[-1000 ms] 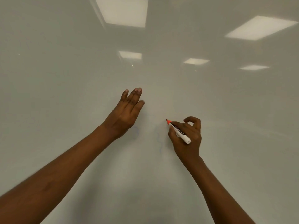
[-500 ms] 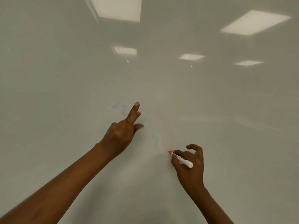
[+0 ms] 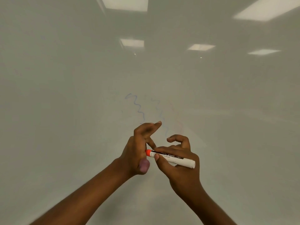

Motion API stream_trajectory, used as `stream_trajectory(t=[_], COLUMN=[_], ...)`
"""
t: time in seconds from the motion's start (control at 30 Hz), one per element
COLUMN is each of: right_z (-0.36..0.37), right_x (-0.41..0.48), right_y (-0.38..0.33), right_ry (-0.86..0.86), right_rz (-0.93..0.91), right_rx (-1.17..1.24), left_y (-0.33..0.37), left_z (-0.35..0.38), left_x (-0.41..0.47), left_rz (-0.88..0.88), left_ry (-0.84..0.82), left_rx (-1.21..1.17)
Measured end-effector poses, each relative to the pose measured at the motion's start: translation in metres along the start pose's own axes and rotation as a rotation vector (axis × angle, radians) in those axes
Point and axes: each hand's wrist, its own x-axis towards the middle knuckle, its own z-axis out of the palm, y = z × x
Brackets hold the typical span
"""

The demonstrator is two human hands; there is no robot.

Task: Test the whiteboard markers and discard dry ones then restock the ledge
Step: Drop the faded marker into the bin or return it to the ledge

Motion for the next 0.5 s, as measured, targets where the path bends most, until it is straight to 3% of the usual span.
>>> stream_trajectory(t=[0.3,0.5], right_z=[0.007,0.005], right_x=[-0.009,-0.013], right_y=[-0.006,-0.002], right_ry=[-0.027,0.045], right_rz=[-0.095,-0.444], right_rx=[0.000,0.036], left_y=[0.018,0.051], left_z=[-0.009,-0.003], left_x=[-0.015,0.003], left_rz=[-0.053,0.008], left_ry=[-0.137,-0.106], left_rx=[0.452,0.525])
